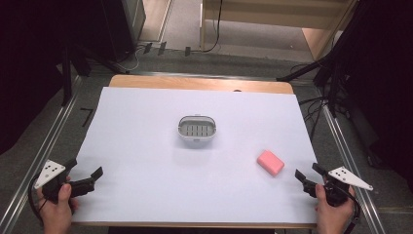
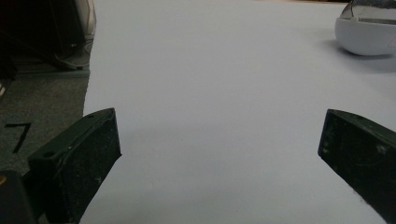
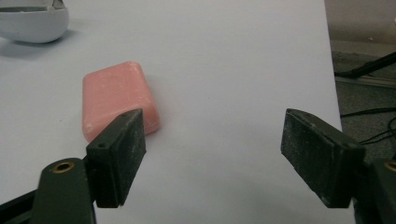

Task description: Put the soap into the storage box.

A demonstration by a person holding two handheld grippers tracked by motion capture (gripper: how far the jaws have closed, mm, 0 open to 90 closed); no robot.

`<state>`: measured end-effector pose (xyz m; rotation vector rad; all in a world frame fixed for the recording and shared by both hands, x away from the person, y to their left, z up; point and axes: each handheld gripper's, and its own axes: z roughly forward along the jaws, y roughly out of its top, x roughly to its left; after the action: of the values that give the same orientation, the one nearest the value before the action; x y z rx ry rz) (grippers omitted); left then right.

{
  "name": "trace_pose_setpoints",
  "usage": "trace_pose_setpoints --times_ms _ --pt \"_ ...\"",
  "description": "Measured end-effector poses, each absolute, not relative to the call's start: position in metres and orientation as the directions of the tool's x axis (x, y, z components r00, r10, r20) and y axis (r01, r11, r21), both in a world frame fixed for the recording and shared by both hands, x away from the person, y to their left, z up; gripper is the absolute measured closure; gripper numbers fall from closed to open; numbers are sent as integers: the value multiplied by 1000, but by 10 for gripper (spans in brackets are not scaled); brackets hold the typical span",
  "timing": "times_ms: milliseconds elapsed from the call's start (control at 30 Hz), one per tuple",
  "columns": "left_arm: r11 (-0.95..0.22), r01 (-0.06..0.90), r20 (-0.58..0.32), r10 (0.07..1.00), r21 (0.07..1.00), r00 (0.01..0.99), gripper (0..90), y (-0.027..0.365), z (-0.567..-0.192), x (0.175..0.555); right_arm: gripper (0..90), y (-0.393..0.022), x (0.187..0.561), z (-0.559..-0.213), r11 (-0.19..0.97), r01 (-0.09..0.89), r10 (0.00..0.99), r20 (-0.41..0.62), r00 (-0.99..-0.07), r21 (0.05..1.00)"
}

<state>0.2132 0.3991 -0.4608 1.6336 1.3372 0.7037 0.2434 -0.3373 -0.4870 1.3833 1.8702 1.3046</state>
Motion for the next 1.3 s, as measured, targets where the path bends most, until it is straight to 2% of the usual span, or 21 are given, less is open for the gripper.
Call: trace_pose_setpoints --times_ms 100,133,233,367,400,667,900,1100,1300 --pt "-29 463 -104 960 886 258 0 399 -461 214 266 -336 245 -486 52 482 899 169 -404 875" --pt "-33 467 -101 961 884 259 0 399 -461 214 234 -332 246 -485 93 506 895 151 -420 857" --pt "-32 467 -103 960 883 259 0 399 -461 214 232 -325 250 -478 183 529 896 82 -437 829" --pt "-37 472 -100 960 881 262 0 399 -461 215 220 -318 257 -470 245 566 882 63 -468 787" --pt "-39 472 -99 960 881 262 0 399 -461 215 202 -310 262 -466 314 593 870 25 -493 742" --pt "-39 473 -99 960 880 263 0 398 -461 215 147 -287 282 -457 476 633 813 -33 -581 611" --pt "-40 474 -98 960 879 264 0 398 -461 215 128 -275 298 -452 537 655 782 -23 -623 531" --pt "-44 475 -95 960 879 264 0 398 -461 215 51 -264 309 -450 587 676 764 -27 -645 447" --pt "-43 474 -94 960 880 262 0 398 -461 215 30 -255 316 -446 610 676 750 -28 -660 414"
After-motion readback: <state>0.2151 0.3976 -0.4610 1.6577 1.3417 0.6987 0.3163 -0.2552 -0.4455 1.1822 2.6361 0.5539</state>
